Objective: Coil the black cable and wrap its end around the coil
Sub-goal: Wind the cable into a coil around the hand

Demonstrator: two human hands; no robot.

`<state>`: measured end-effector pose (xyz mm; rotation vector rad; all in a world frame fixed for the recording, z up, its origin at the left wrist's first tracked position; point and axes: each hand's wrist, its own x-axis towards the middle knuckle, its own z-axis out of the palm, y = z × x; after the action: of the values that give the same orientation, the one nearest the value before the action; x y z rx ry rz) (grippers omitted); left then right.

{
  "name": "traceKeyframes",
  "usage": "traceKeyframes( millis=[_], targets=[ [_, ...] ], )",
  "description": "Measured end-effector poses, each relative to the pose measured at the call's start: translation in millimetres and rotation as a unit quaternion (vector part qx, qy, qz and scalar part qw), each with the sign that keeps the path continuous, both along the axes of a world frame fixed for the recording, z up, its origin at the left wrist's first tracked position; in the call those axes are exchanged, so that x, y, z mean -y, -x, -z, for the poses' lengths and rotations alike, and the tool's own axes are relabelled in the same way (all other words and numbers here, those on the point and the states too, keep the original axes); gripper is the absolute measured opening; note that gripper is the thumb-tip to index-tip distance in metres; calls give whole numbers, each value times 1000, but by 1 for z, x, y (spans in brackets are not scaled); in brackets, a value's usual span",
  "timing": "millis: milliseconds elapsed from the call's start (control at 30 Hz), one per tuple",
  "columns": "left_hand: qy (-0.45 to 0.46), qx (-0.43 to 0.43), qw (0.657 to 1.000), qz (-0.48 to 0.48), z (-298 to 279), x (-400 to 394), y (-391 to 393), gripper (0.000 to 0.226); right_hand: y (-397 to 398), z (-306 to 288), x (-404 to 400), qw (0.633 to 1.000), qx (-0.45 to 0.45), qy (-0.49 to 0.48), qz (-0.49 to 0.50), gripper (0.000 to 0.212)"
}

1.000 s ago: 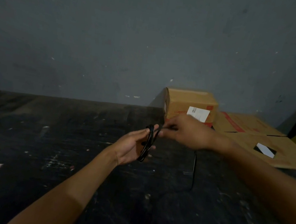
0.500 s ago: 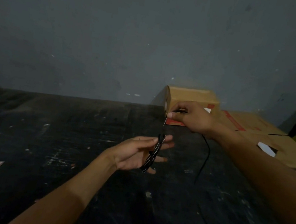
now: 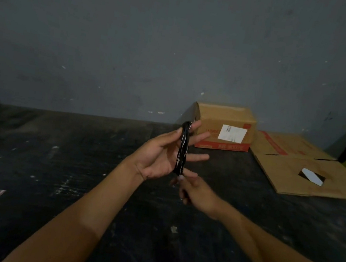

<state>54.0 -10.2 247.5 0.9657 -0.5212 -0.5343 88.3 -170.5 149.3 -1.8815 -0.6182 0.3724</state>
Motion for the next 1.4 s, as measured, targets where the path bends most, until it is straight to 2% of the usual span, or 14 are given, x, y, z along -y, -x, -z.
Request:
traceKeyframes(
  millis=[167,400,600,700,833,1033,1200,1300,1400],
  targets=[
    [-19,5,998,-53,-1,-4,-9,48,26,8,-11,998,-6,22,-58,35],
    [-50,-1,989,-140,5,-22,-22,44,44,-27,-11,991,32,69,-110,37],
    [-89,-14,977,-191,20,-32,-27,41,45,-64,-5,978,130,117,-113,33],
    [-78,-30,973,-216,30,-31,-25,43,35,-87,2,971,170,139,-98,32],
    [-63,-58,977,-197,35,-28,-16,37,14,-112,14,956,206,193,-82,27],
    [-131,-71,974,-173,36,-22,-6,36,-5,-152,24,932,283,225,-25,20],
    [-158,-91,973,-144,43,-13,-3,46,-23,-178,30,902,357,243,-9,19],
    [-180,-66,976,-103,41,-9,0,44,-31,-178,31,903,358,237,-4,18],
    [-178,-39,982,-47,37,-10,2,43,-40,-169,34,920,330,211,-11,19]
  ],
)
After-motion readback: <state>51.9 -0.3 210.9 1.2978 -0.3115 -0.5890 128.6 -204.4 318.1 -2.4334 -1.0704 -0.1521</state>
